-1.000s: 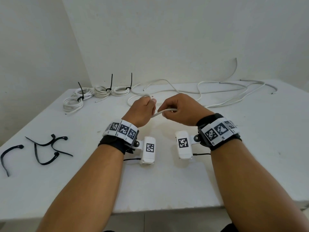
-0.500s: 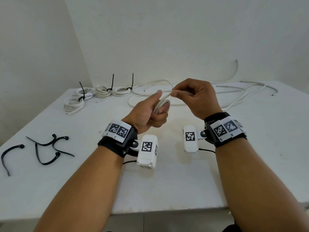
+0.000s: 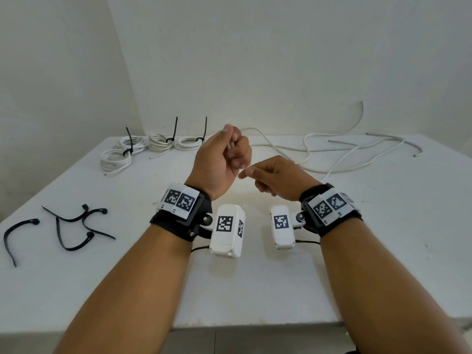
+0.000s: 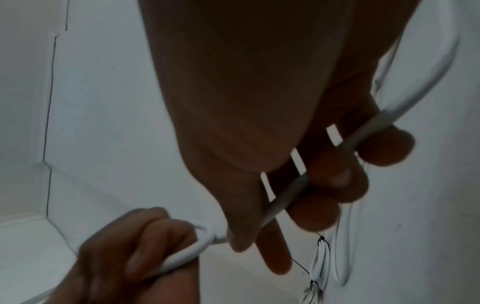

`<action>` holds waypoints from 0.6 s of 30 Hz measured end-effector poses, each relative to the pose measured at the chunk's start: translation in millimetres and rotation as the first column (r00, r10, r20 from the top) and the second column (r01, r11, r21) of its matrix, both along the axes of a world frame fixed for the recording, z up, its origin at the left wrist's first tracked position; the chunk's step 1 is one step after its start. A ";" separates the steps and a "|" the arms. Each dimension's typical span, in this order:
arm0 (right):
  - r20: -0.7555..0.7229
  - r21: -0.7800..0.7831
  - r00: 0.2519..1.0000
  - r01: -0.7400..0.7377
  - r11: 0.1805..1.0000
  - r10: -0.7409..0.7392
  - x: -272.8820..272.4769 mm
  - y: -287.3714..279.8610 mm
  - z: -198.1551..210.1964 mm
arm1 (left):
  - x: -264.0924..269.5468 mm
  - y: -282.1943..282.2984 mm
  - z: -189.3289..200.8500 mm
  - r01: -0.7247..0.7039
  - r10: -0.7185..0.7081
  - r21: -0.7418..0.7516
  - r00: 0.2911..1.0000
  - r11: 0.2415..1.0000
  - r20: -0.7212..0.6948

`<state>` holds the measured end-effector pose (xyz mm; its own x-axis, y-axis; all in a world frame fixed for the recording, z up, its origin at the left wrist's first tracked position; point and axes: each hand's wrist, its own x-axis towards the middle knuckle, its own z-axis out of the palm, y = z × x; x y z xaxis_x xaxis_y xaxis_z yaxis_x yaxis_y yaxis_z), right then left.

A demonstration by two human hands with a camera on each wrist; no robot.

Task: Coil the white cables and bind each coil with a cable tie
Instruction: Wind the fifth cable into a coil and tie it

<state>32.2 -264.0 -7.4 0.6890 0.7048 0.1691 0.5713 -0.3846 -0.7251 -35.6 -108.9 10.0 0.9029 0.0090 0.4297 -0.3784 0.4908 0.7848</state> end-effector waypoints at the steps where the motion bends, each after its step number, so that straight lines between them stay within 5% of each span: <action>1: -0.007 -0.028 1.000 -0.020 0.999 0.020 -1.8 2.7 0.2 | 1.5 1.9 0.0 -0.070 0.070 -0.006 0.997 0.998 0.010; 5: 0.042 -0.133 0.997 -0.064 0.989 0.070 -8.8 9.9 2.7 | 8.9 7.5 -3.8 -0.288 0.288 0.012 0.958 0.958 0.018; 10: 0.142 -0.177 0.985 -0.072 0.982 0.098 -18.5 4.1 12.9 | 15.6 24.6 -9.9 -0.478 0.499 0.289 0.867 0.830 -0.001; 15: 0.217 -0.098 0.970 -0.086 0.991 0.106 -23.8 2.8 18.7 | 4.7 15.5 -8.8 -0.430 0.592 0.687 0.806 0.585 0.001; 18: 0.269 -0.038 0.957 -0.104 0.994 0.111 -26.3 -0.7 21.2 | 3.3 14.1 -8.4 -0.288 0.557 0.829 0.830 0.479 -0.033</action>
<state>6.0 -264.7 13.8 0.5397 0.7782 0.3212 0.7837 -0.3251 -0.5293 -32.3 -94.8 1.6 0.9520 0.2161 0.2169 -0.0800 -0.5083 0.8575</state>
